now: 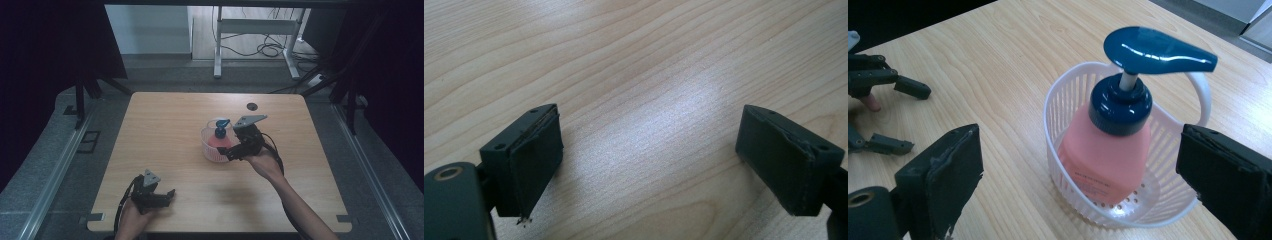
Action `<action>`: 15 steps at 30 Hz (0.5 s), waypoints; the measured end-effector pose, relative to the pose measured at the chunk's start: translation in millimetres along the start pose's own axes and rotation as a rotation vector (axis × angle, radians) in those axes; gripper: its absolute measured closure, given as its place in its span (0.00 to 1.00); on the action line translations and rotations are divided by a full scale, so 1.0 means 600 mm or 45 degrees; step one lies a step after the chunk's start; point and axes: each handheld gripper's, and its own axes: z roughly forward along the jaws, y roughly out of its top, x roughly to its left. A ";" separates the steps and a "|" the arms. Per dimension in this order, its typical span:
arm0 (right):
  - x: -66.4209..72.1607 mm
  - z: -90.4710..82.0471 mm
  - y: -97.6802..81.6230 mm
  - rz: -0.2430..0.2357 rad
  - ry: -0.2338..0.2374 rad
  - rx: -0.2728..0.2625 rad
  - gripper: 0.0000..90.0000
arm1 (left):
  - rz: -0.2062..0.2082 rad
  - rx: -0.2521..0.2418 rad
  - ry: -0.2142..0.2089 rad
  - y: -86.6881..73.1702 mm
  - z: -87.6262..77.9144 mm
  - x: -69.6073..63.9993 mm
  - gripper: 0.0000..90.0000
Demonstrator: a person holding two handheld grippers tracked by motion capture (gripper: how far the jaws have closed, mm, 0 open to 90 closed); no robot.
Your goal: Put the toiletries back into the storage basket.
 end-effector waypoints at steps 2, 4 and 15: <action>0.000 -0.003 -0.003 0.000 0.000 -0.004 0.06 | 0.000 0.000 0.000 0.000 0.000 0.000 0.13; 0.000 -0.007 -0.007 0.001 0.003 -0.004 0.06 | 0.002 0.002 0.000 0.000 0.000 0.000 0.13; 0.006 -0.021 -0.023 0.000 0.013 -0.010 0.07 | 0.002 0.002 0.000 0.000 0.000 0.000 0.13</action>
